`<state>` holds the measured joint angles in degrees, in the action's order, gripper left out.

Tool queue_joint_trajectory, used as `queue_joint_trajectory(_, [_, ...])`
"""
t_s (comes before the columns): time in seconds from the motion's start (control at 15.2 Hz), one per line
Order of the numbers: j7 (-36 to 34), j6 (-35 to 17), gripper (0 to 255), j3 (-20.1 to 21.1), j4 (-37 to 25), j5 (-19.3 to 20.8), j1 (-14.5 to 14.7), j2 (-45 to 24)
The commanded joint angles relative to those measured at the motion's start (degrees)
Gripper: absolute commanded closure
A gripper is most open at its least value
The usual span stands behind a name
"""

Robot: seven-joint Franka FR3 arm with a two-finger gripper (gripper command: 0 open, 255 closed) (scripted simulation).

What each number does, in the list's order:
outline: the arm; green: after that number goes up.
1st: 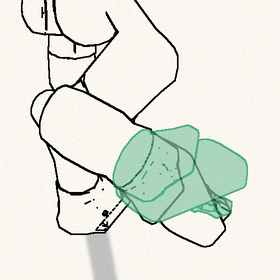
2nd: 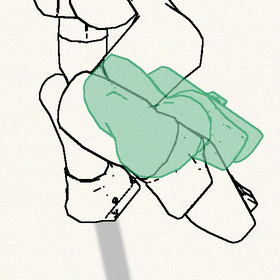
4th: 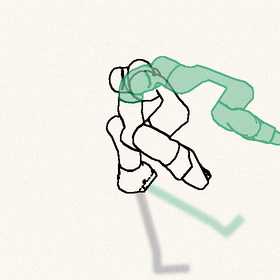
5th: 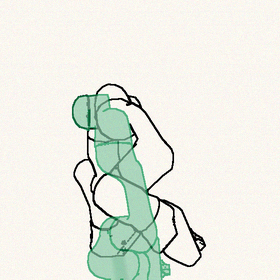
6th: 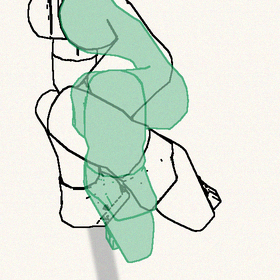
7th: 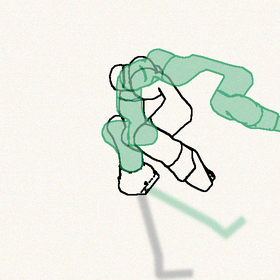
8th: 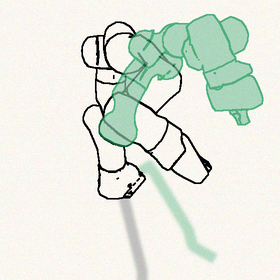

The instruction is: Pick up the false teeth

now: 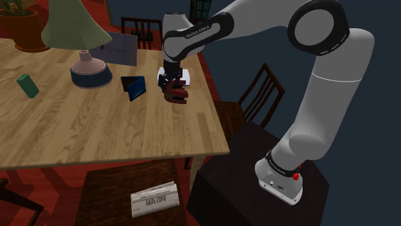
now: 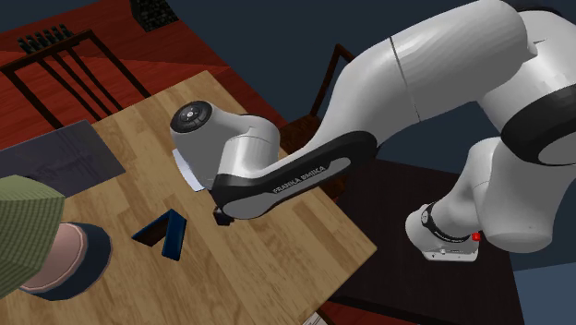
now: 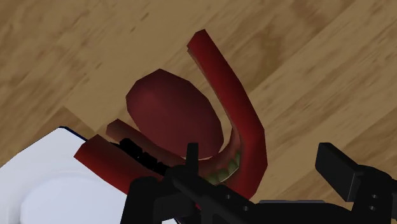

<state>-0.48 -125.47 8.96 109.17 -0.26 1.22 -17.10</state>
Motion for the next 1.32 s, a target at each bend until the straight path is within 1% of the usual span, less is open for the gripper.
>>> queue_joint_trajectory(0.0, [-0.08,-1.31,0,-0.03,0.63,0.11,0.06,-0.65])
queue_joint_trajectory(0.13, [-0.13,-2.99,0,-0.10,1.25,0.28,0.13,-1.71])
queue_joint_trajectory(0.26, [-0.13,-2.99,0,-0.10,1.26,0.28,0.13,-1.71])
queue_joint_trajectory(0.33, [-0.12,-3.02,255,-0.10,1.26,0.29,0.12,-1.75])
queue_joint_trajectory(0.92, [-0.13,-2.99,255,-0.10,1.25,0.28,0.13,-1.71])
queue_joint_trajectory(1.25, [-0.04,0.29,255,0.03,-0.03,-0.04,0.01,0.30])
